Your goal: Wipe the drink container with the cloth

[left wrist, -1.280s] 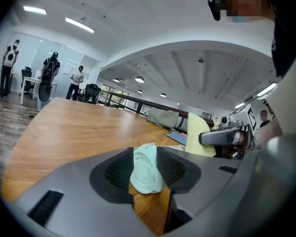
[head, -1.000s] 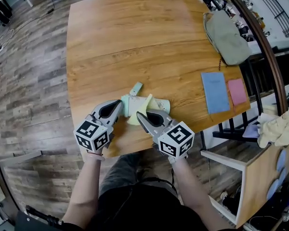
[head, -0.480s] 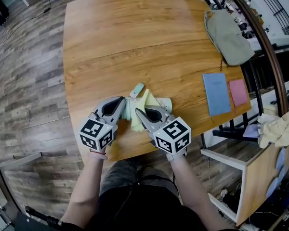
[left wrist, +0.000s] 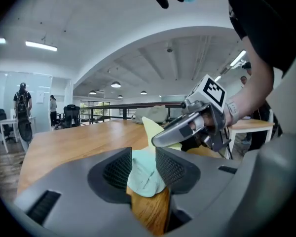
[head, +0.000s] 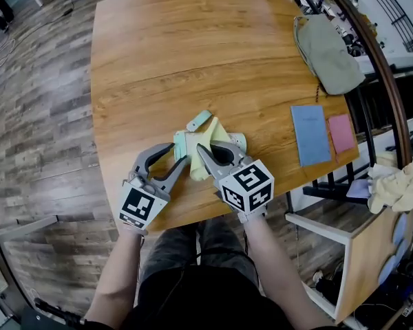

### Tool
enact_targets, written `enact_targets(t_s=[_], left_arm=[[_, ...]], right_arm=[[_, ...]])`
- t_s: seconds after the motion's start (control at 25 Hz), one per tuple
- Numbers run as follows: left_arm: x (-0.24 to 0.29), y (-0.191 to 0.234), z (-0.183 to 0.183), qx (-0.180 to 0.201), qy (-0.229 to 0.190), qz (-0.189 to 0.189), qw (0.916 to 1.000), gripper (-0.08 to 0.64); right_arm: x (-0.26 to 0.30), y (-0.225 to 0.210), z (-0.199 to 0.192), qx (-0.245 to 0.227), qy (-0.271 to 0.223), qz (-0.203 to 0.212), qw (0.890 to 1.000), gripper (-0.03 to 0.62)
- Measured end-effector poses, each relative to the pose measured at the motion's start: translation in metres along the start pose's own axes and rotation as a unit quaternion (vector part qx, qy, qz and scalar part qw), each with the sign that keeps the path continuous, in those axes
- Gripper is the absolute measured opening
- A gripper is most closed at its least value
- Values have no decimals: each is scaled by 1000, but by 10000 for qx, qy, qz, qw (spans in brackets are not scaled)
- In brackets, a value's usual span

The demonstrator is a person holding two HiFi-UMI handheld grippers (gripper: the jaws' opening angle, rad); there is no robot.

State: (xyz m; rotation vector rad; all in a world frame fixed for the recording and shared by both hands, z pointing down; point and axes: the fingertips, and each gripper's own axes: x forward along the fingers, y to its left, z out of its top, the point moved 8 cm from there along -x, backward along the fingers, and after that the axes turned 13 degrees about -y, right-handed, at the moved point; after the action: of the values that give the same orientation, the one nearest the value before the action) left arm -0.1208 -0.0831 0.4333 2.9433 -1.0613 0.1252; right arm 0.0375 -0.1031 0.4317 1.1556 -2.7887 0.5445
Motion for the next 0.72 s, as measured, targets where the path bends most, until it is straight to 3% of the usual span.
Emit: enact_targets(t_s=[0.12, 0.32, 0.72], left_arm=[[4, -1, -3, 170, 53, 64, 9998, 126], [6, 4, -2, -6, 71, 206, 9998, 124], [13, 12, 0, -127, 64, 523, 9985, 117]], right_arm=[[2, -2, 0, -74, -30, 8, 10000, 15], [-5, -13, -2, 25, -33, -3, 10000, 15], [-38, -58, 0, 108, -28, -519, 9986, 15]])
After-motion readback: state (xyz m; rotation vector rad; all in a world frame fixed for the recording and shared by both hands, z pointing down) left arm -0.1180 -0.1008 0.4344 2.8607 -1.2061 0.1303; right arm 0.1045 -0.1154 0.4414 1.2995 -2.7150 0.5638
